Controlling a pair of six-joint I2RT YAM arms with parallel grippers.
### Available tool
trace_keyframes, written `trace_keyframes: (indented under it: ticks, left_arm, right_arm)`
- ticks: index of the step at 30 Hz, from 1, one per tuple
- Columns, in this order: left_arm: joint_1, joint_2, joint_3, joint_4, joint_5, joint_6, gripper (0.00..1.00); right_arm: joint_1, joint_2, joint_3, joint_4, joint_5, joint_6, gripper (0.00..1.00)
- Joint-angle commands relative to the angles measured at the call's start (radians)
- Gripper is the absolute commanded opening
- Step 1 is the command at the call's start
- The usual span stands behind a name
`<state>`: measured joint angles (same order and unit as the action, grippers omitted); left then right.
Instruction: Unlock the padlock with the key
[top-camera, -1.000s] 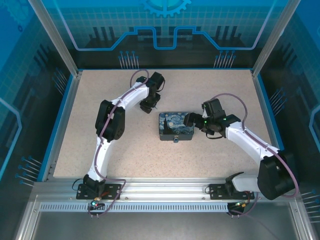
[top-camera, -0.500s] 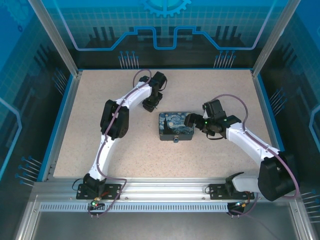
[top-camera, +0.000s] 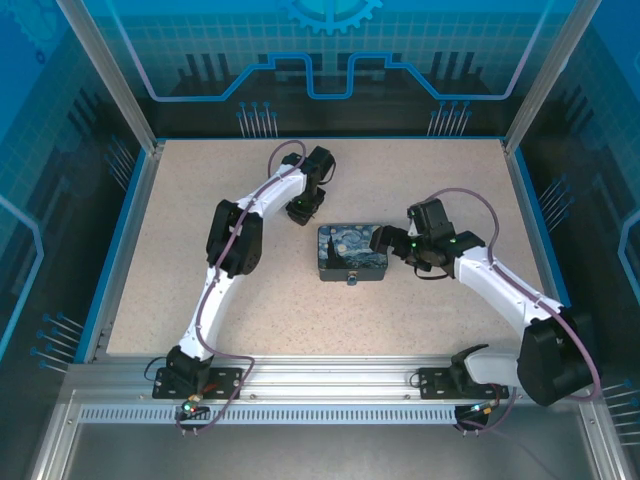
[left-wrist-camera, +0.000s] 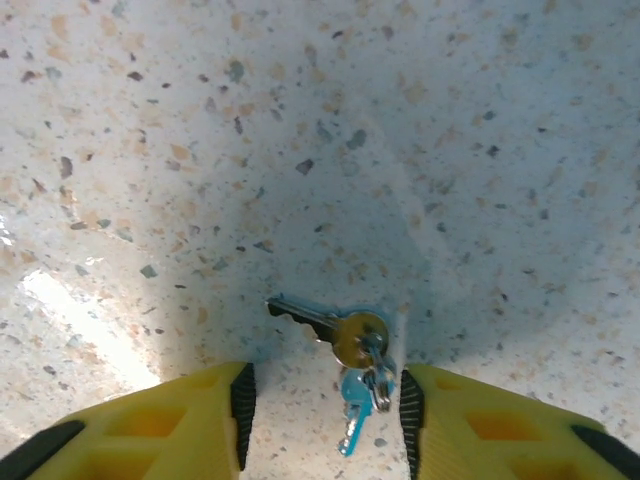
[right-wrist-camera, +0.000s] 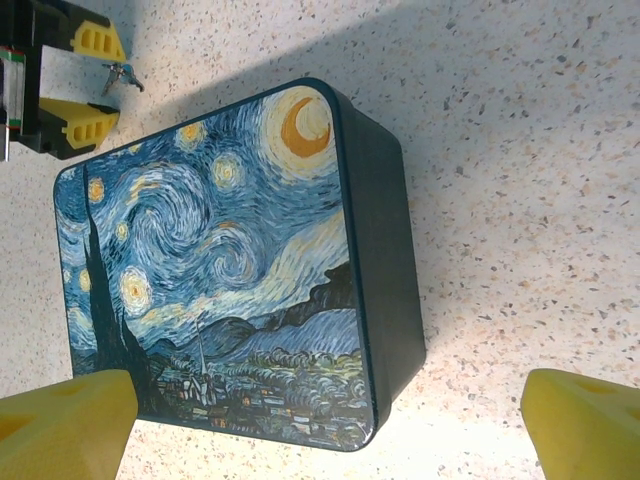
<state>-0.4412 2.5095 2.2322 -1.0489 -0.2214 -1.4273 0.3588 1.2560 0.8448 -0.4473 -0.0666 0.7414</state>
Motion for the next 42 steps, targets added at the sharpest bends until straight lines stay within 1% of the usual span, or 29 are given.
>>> trace_keyframes:
  ticks: [1,3,6,8,10,12,13,17,20,22,25,27,30,35,37,42]
  left_arm:
    - [0.006,0.042,0.027,-0.054,-0.015,-0.002,0.39]
    - [0.007,0.053,0.033,-0.058,-0.010,0.007,0.38]
    - [0.009,0.075,0.072,-0.094,-0.011,0.026,0.32]
    - [0.012,0.089,0.104,-0.122,-0.013,0.041,0.25]
    - [0.016,0.092,0.113,-0.132,-0.011,0.057,0.16]
    - [0.025,0.085,0.114,-0.131,-0.007,0.089,0.04]
    - [0.027,0.080,0.113,-0.129,-0.007,0.106,0.00]
    - [0.044,0.039,0.112,-0.103,-0.004,0.228,0.00]
    - [0.058,-0.028,0.097,-0.059,0.004,0.354,0.00]
    - [0.064,-0.093,0.055,-0.005,0.029,0.444,0.00]
    - [0.066,-0.237,-0.107,0.155,0.125,0.571,0.00]
    - [0.065,-0.369,-0.292,0.297,0.194,0.620,0.00]
    - [0.065,-0.556,-0.573,0.519,0.289,0.638,0.00]
    - [0.041,-0.782,-0.891,0.744,0.417,0.636,0.00]
    - [0.016,-0.844,-0.982,0.794,0.452,0.640,0.00]
    - [-0.071,-0.975,-1.138,0.804,0.460,0.709,0.00]
  right_arm:
    - [-0.012,-0.036,0.004,-0.039,0.027,0.010,1.00]
    - [-0.014,-0.051,0.008,-0.052,0.034,0.010,1.00]
    - [-0.018,-0.084,0.009,-0.071,0.048,0.013,1.00]
    - [-0.020,-0.112,0.008,-0.079,0.057,0.019,1.00]
    - [-0.021,-0.141,0.001,-0.084,0.060,0.028,1.00]
    - [-0.021,-0.171,-0.009,-0.086,0.062,0.035,1.00]
    - [-0.022,-0.183,-0.014,-0.088,0.061,0.038,1.00]
    - [-0.022,-0.214,-0.037,-0.071,0.032,0.042,1.00]
    - [-0.022,-0.213,-0.049,-0.055,-0.004,0.043,1.00]
    - [-0.018,-0.210,-0.058,-0.045,-0.024,0.045,0.99]
    - [-0.011,-0.204,-0.076,-0.022,-0.052,0.043,0.99]
    - [-0.002,-0.195,-0.095,-0.001,-0.069,0.045,0.99]
    - [0.017,-0.178,-0.122,0.041,-0.085,0.055,0.99]
    - [0.072,-0.149,-0.149,0.115,-0.091,0.060,0.97]
    - [0.092,-0.136,-0.153,0.136,-0.090,0.062,0.96]
    - [0.128,-0.101,-0.146,0.128,-0.055,0.074,0.95]
